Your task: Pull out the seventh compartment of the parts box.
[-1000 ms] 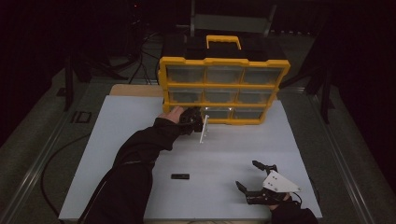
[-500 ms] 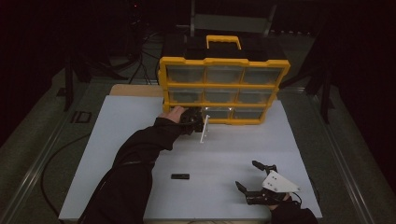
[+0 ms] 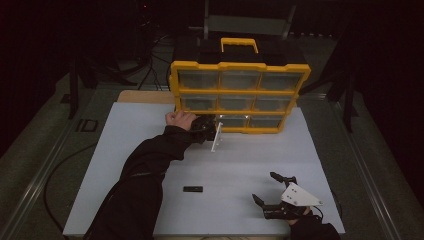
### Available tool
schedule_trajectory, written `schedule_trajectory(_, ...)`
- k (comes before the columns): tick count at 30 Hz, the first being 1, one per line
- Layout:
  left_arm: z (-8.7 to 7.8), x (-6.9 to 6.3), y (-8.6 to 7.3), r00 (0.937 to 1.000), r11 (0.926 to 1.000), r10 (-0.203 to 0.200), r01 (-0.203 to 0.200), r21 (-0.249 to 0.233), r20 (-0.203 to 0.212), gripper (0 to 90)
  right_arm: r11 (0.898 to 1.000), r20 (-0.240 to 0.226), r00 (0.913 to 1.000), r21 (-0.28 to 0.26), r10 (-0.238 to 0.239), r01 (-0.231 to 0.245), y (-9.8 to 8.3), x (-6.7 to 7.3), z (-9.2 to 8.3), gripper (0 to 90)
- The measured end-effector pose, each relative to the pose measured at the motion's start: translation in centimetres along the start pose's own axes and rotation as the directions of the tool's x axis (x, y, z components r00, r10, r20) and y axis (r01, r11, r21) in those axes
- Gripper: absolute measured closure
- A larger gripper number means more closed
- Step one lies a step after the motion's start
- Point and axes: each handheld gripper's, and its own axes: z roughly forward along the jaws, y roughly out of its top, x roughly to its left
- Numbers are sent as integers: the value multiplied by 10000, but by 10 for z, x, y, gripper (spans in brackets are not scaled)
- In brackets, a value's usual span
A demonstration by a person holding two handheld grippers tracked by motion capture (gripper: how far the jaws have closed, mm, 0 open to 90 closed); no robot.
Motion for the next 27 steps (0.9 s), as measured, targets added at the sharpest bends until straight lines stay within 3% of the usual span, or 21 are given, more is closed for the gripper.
schedule_trajectory(13,-7,-3,4,10000,10000,13,-13,52,72,748,10000,90,10000,24,7,-8,-1,-1,1,89)
schedule_trajectory(17,-11,-4,6,9998,9996,181,-182,232,27,749,10000,108,9999,17,21,-21,-1,-1,1,89)
schedule_trajectory(27,-17,-9,9,9999,9997,94,-92,224,-48,748,10000,121,9999,10,24,-24,-1,-1,0,89)
